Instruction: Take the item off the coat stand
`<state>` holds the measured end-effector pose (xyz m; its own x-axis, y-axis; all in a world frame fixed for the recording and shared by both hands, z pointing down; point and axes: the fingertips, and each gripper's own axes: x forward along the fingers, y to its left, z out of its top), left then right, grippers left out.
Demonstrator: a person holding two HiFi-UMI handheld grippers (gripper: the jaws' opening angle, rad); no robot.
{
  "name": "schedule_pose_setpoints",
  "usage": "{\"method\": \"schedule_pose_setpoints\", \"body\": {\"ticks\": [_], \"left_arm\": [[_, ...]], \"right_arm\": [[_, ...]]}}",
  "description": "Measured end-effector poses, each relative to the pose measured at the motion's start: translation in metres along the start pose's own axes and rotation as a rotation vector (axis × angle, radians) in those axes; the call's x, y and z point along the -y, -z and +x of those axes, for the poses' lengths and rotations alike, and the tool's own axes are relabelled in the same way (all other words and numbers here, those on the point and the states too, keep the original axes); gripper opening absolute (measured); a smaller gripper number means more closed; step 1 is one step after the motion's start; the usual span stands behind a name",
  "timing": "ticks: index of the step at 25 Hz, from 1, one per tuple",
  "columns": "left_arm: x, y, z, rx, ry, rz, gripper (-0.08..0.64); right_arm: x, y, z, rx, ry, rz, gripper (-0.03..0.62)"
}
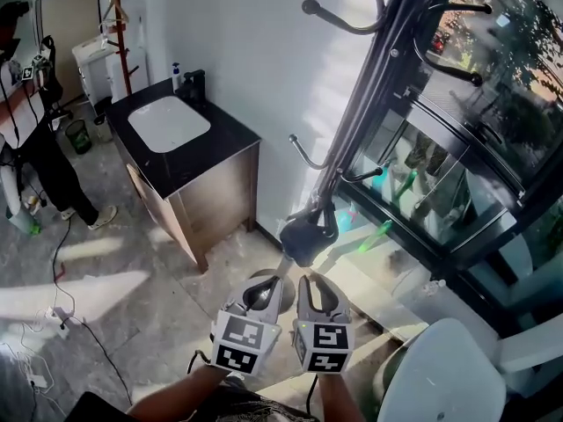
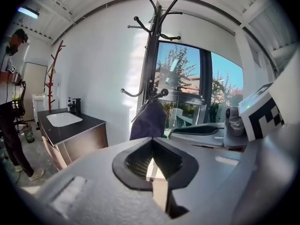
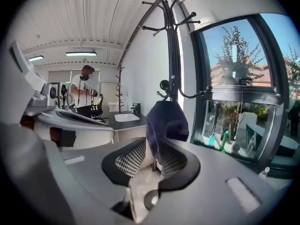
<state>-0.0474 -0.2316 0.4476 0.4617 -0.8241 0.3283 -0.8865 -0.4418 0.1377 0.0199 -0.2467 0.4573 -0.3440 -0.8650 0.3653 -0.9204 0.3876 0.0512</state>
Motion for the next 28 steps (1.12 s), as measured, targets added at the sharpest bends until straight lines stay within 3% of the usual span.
{"method": "schedule_pose_setpoints", "body": {"ticks": [10, 20, 24, 28], "left_arm": [[-0.018, -0.008, 0.027, -0.012, 0.063, 0.024, 0.002], [-0.032, -0.019, 0.052, -0.015, 0.101, 0.058, 0.002], [-0.039, -0.019, 0.053, -0.019, 0.102, 0.067, 0.002], [-0.044, -0.02, 0.055, -0.018, 0.097, 0.069, 0.002]], "right_arm": [[0.018, 0.005, 0.042, -0.048, 0.07, 0.037, 0.147], [0.026, 0.004, 0.081, -0.061, 0.1, 0.052, 0.155], [0.023, 0.004, 0.093, -0.067, 0.118, 0.035, 0.043], [0.026, 0.002, 0.091, -0.047, 0.131, 0.015, 0.025]]}}
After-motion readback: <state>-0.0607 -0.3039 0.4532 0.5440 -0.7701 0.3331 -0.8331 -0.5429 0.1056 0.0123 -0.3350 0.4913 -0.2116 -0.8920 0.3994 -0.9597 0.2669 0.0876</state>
